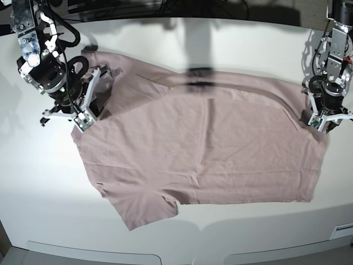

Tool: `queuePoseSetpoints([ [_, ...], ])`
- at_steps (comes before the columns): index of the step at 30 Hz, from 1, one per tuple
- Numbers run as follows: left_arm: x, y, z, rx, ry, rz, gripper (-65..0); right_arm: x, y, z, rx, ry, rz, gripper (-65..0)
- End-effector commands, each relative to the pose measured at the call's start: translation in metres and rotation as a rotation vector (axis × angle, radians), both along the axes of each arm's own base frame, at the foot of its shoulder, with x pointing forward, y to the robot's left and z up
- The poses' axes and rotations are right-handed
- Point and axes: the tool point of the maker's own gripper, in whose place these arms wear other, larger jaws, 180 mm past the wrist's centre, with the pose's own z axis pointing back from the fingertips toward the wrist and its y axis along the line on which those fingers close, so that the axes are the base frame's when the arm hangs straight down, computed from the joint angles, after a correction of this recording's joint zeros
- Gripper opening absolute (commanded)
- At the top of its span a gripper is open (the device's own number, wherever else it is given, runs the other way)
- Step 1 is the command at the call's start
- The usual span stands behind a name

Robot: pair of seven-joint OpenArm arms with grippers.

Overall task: Fold the T-shirt properly
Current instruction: 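Lower both grippers and grasp the shirt's shoulder edges again, then reposition the right gripper along the collar edge and regrasp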

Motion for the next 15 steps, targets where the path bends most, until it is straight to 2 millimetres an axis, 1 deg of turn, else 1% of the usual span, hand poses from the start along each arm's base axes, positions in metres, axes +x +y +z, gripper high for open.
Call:
queuePoseSetpoints([
  [1,0.005,0.008,0.012,0.008,-0.038,0.01,-50.0,0.007,-0.001,0.011,-0.007,-0.04,0.008,-65.0],
  [5,-0.011,0.008,0.0,-0.018,-0.005,0.021,-50.0,0.015,0.0,0.018,0.002,-0.074,0.015,-65.0],
  [7,-0.02,0.007,-0.006,-0.019,0.012,0.017,-50.0,0.02,-0.003,0.017,0.003,-0.075,0.005,-65.0],
  [12,-0.036,0.011,-0.019,-0.013,0.052,0.03,-50.0,0.021,-0.025,-0.018,-0.01,0.013,-0.015,-65.0],
  [15,-0.039,0.017,-0.022,-0.003,0.056,0.049,-50.0,0.025,-0.034,-0.026,-0.013,0.029,-0.036,-65.0],
])
